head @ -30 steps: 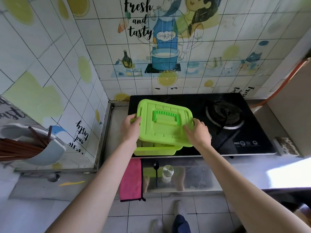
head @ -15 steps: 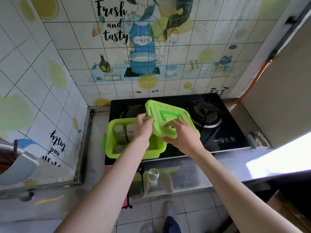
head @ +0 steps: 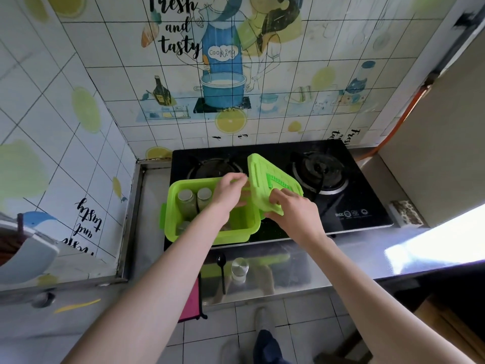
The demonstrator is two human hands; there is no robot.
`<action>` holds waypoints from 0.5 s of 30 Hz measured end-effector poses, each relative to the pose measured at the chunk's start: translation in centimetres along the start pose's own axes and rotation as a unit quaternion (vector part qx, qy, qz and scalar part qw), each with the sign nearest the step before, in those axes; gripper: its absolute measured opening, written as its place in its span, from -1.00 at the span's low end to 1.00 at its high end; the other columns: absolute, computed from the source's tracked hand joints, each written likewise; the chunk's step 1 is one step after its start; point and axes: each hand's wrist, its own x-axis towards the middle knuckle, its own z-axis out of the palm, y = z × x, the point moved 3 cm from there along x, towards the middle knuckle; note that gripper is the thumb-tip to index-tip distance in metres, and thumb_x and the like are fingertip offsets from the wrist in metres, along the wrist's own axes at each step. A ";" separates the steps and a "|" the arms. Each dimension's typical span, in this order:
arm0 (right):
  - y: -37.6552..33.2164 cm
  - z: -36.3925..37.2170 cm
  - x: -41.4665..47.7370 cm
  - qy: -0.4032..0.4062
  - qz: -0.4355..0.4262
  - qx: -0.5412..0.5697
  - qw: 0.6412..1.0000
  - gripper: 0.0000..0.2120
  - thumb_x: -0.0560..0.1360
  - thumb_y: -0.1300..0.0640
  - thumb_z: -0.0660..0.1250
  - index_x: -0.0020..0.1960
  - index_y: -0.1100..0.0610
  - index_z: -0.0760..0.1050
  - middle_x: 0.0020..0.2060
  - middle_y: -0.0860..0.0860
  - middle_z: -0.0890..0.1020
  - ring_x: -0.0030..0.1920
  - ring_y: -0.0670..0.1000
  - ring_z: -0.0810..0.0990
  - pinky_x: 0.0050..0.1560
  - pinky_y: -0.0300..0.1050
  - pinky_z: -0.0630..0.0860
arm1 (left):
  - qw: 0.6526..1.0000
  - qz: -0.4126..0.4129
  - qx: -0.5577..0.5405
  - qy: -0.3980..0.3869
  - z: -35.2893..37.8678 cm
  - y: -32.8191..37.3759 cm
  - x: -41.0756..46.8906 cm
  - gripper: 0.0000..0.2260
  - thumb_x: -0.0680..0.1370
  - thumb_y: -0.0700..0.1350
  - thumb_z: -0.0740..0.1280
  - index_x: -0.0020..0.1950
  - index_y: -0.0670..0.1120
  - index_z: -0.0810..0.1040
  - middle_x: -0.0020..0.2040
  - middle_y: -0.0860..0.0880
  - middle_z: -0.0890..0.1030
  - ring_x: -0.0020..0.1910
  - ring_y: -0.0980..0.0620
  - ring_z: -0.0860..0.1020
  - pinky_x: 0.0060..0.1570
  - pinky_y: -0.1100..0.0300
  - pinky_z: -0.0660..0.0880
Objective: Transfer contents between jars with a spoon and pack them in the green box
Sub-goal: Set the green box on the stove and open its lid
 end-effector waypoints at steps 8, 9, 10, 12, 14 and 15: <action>2.4 1.0 -0.4 -0.059 -0.004 -0.040 0.997 -0.69 0.50 -0.11 0.49 0.11 0.00 0.48 -0.03 -0.12 0.57 -0.06 0.02 0.57 -0.30 -0.12 0.35 | 0.972 0.058 0.210 0.092 -5.5 -0.9 1.8 -0.89 0.65 -0.14 0.36 0.14 0.03 0.60 0.14 0.02 0.67 0.01 0.01 0.64 -0.18 0.17 0.50; 2.6 1.3 -0.4 -0.065 -0.003 -0.044 0.997 -0.68 0.50 -0.11 0.48 0.12 0.00 0.48 -0.03 -0.12 0.57 -0.05 0.02 0.56 -0.30 -0.12 0.33 | 0.953 0.071 0.277 0.102 -6.1 -1.0 1.8 -0.87 0.63 -0.12 0.38 0.16 0.04 0.61 0.14 0.06 0.66 0.02 0.03 0.64 -0.16 0.17 0.49; 2.8 1.5 -0.5 -0.070 -0.001 -0.047 0.996 -0.68 0.50 -0.11 0.48 0.12 0.00 0.48 -0.03 -0.11 0.56 -0.05 0.01 0.56 -0.29 -0.13 0.32 | 0.929 0.085 0.343 0.110 -6.6 -1.1 1.9 -0.84 0.62 -0.10 0.40 0.19 0.06 0.61 0.16 0.08 0.64 0.05 0.03 0.64 -0.11 0.14 0.52; 3.2 2.1 -0.8 -0.080 0.004 -0.051 0.996 -0.67 0.50 -0.10 0.49 0.13 0.01 0.47 -0.03 -0.10 0.56 -0.08 0.01 0.53 -0.29 -0.12 0.34 | 0.885 0.109 0.437 0.118 -7.3 -1.6 2.0 -0.80 0.61 -0.07 0.42 0.22 0.08 0.61 0.21 0.05 0.58 0.19 -0.03 0.59 0.00 0.01 0.59; 3.5 2.7 -0.9 -0.090 0.006 -0.052 0.995 -0.67 0.50 -0.10 0.49 0.13 0.01 0.47 -0.03 -0.09 0.55 -0.07 0.02 0.53 -0.28 -0.11 0.35 | 0.852 0.121 0.496 0.116 -7.7 -2.0 1.8 -0.77 0.61 -0.03 0.41 0.27 0.07 0.60 0.26 -0.01 0.55 0.31 -0.11 0.50 0.12 -0.05 0.56; 3.6 2.9 -1.0 -0.096 0.004 -0.054 0.994 -0.67 0.50 -0.10 0.49 0.13 0.01 0.47 -0.03 -0.09 0.55 -0.04 0.03 0.55 -0.28 -0.12 0.34 | 0.838 0.127 0.518 0.117 -7.8 -2.2 1.7 -0.75 0.62 0.00 0.40 0.29 0.06 0.60 0.29 -0.02 0.55 0.34 -0.13 0.47 0.18 -0.06 0.52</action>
